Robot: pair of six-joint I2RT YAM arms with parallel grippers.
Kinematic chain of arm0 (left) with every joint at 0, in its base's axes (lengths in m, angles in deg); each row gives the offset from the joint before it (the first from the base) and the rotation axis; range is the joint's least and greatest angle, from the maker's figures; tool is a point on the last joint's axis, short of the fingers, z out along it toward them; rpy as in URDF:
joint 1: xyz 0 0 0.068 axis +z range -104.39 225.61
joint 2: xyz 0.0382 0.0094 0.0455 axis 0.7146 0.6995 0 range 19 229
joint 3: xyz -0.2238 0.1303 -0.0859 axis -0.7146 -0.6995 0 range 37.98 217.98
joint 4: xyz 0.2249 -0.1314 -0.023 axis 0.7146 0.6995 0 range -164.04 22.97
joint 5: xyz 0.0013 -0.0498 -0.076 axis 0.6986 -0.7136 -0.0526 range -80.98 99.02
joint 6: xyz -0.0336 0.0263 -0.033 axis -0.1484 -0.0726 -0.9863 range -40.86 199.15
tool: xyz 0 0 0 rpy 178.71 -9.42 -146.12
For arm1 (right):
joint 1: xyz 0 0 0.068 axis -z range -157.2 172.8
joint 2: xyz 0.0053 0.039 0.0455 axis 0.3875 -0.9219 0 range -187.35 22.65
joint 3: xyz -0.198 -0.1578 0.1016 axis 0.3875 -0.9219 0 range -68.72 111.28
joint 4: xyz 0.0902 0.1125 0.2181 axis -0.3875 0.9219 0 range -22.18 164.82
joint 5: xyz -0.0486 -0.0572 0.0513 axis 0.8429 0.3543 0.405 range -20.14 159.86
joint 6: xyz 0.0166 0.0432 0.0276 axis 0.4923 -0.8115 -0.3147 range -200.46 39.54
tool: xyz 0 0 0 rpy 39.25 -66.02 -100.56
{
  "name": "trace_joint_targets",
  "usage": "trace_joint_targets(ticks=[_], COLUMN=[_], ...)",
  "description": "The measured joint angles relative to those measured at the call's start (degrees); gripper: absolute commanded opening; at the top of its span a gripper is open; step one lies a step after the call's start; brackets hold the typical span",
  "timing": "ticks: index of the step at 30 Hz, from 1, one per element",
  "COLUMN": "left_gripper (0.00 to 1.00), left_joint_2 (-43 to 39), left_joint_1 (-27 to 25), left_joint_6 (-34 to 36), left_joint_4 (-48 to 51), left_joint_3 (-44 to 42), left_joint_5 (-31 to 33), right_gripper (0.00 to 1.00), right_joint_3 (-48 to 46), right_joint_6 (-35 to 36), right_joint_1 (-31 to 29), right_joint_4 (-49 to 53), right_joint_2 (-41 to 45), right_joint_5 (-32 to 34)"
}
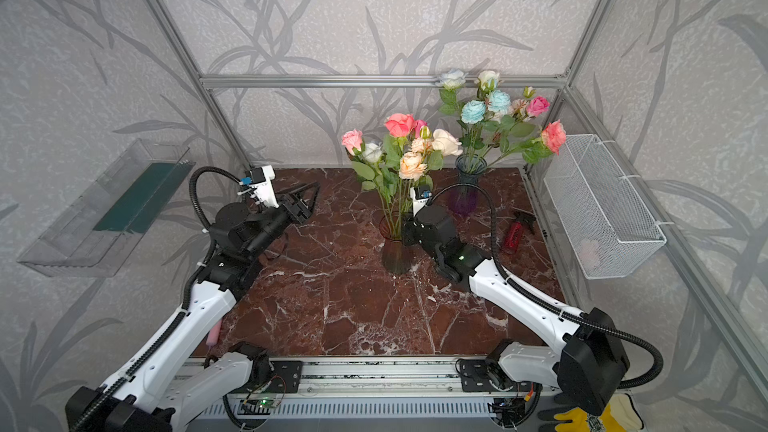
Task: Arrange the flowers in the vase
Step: 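Lower the cream rose into the red vase with the right gripper, then open the right gripper and draw it back low beside the red vase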
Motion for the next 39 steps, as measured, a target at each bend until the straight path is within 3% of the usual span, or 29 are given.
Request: trace_joint_targets(ticks=[4,8,12,20,26,33,39], left_gripper=[0.62,0.62,0.62,0.62,0.62,0.62,0.62], left_joint_2=[0.20,0.31,0.46,0.90,1.16,1.68,1.77], left_joint_1=[0.13,0.31,0.31,0.35,0.35,0.35,0.35], left_joint_6=[-0.09,-0.35,-0.42,-0.42,-0.42,-0.37,-0.35], left_joint_4=[-0.20,-0.39,-0.42,-0.42,-0.42,-0.39,-0.39], left_joint_3=[0.00,0.00,0.00,0.00,0.00,0.00,0.00], left_joint_5=[-0.24,-0.42,-0.46,-0.48,-0.46,-0.39,-0.37], right_gripper=[0.18,0.32,0.37,0.32,0.30,0.29,0.26], right_joint_3=[0.00,-0.09,-0.24,-5.14,-12.96,-24.09,-26.18], right_joint_6=[-0.44,-1.42,-2.21,-5.09,-10.29,-17.94,-20.92], right_joint_1=[0.00,0.00,0.00,0.31,5.01,6.36,6.60], right_joint_4=[-0.33,0.04,1.49,6.05,9.29,5.11,-3.04], right_joint_2=[0.17,2.05,5.77,18.01,24.11,17.59,6.54], right_joint_5=[-0.48,-1.05,-1.31,0.07,-1.25,-5.73,-7.08])
